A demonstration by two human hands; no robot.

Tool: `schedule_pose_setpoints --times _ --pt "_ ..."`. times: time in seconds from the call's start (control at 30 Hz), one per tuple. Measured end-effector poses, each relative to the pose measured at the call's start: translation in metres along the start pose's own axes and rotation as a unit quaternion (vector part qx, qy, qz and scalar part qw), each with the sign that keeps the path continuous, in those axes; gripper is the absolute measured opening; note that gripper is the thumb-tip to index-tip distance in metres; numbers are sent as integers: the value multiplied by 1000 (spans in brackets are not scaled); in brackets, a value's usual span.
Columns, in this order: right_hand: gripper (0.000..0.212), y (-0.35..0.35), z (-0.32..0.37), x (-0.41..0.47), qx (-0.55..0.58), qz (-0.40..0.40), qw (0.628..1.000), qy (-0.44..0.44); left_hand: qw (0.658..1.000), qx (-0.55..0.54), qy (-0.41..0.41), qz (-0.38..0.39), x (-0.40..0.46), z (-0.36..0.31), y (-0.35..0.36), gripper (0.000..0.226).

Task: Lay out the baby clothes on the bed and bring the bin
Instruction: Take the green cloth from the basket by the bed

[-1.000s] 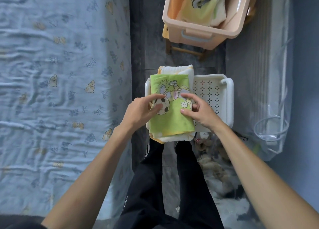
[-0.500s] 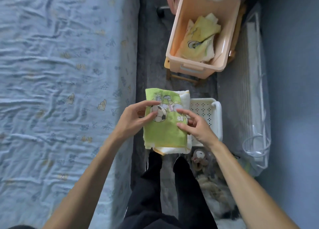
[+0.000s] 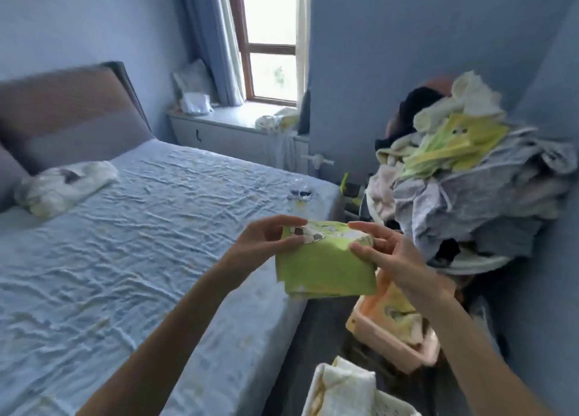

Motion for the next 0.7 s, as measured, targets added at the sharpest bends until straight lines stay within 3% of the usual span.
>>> schedule_pose_setpoints --times 0.3,0.6,0.7 --pt "26 64 117 -26 -22 123 982 -141 982 22 99 -157 -92 -121 -62 37" --pt "48 192 148 -93 -8 277 946 -166 944 18 110 -310 -232 -140 -152 28" --pt "37 251 151 -124 -8 325 929 -175 923 20 109 -369 -290 -138 -190 28"
Point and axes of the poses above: each hand's wrist, its own x-axis towards the middle knuckle, its own y-axis out of the palm, z = x × y, the point moved 2 cm from there along x, towards the middle knuckle, and after that the axes turned 10 degrees about -z, right-handed, at the moved point
